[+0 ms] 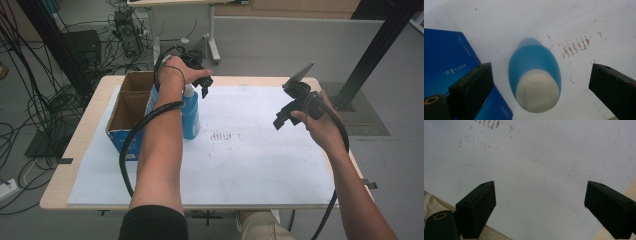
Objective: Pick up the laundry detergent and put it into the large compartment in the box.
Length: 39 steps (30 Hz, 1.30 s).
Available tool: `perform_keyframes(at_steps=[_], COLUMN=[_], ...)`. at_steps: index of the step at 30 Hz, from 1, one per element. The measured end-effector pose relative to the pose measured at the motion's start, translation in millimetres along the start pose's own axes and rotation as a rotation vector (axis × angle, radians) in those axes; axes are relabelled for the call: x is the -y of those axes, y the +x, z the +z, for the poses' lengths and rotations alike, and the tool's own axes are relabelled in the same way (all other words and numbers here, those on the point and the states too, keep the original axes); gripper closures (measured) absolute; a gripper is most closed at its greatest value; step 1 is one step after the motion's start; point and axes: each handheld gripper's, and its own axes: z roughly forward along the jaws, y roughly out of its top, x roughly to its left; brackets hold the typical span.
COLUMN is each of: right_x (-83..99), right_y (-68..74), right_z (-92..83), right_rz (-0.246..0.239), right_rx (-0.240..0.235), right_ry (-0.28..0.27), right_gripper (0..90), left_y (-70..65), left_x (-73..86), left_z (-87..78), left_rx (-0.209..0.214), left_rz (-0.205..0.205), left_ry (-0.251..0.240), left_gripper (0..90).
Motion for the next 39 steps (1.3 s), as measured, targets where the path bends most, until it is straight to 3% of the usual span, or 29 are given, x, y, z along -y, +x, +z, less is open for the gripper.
perform_keyframes(at_steps=[16, 39], right_x=[0.1, -0.3], right_y=[-0.7, -2.9], right_z=[3.3, 5.9], right_rz=[0.001, 0.004], right_rx=[-0.005, -0.009], right_ry=[0.006, 0.010], right_gripper=[10.1, 10.2], left_y=[-0.2, -3.2], left_x=[7.6, 5.2], left_z=[25.8, 39.1], left_rx=[-0.012, -0.017], left_rz=[-0.030, -0.036], left_ry=[0.005, 0.006], left_gripper=[6.1, 6.1])
